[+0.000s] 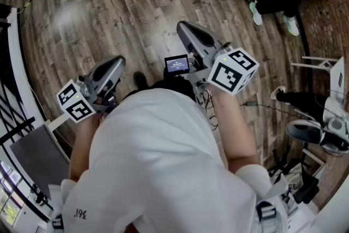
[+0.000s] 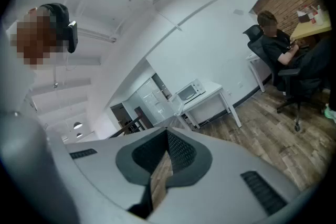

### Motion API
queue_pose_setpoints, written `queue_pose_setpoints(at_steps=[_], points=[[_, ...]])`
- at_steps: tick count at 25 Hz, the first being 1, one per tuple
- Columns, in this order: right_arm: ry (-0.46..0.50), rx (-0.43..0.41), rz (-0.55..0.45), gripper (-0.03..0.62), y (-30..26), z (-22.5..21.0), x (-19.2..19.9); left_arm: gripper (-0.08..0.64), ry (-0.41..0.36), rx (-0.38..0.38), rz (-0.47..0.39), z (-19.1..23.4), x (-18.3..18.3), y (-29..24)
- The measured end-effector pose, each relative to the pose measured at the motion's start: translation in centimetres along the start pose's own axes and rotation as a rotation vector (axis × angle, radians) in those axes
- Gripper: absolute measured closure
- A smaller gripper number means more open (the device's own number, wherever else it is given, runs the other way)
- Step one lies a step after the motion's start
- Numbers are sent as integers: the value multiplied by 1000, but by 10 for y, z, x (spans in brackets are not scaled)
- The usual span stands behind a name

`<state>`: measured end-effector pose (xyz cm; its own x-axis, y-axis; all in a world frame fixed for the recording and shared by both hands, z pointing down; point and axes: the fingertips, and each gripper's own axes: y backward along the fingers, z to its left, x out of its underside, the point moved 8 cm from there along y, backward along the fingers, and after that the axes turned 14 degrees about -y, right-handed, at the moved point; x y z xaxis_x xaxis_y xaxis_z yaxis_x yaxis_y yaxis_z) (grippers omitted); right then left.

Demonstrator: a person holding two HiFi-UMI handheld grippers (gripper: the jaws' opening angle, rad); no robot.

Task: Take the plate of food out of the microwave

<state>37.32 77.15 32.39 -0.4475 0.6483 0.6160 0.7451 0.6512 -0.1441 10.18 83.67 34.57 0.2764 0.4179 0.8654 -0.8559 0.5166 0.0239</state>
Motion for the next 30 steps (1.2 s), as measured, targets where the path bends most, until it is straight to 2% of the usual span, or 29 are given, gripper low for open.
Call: queue_pose_setpoints(at_steps=[30], points=[[21,-16,33,591,-7,-24,-22,546,20,-29,25,6,5,-25]])
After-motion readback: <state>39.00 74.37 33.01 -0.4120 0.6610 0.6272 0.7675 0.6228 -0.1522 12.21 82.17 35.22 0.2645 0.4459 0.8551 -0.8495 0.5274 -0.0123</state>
